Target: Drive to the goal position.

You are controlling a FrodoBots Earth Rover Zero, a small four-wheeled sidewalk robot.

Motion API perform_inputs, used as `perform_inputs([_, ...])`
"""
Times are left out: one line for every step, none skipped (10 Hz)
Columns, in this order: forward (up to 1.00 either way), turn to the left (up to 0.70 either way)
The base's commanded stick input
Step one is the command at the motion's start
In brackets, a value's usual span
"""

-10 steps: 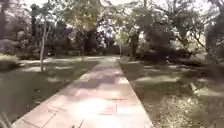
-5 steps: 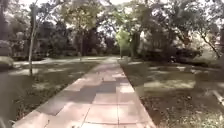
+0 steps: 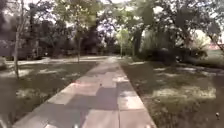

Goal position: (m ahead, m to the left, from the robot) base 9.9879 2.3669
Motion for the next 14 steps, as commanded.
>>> perform_inputs([1.00,0.00])
perform_inputs([1.00,0.00])
perform_inputs([1.00,0.00])
perform_inputs([1.00,0.00])
perform_inputs([1.00,0.00])
perform_inputs([1.00,0.00])
perform_inputs([1.00,0.00])
perform_inputs([1.00,0.00])
perform_inputs([1.00,0.00])
perform_inputs([1.00,0.00])
perform_inputs([1.00,0.00])
perform_inputs([1.00,0.00])
perform_inputs([1.00,0.00])
perform_inputs([1.00,0.00])
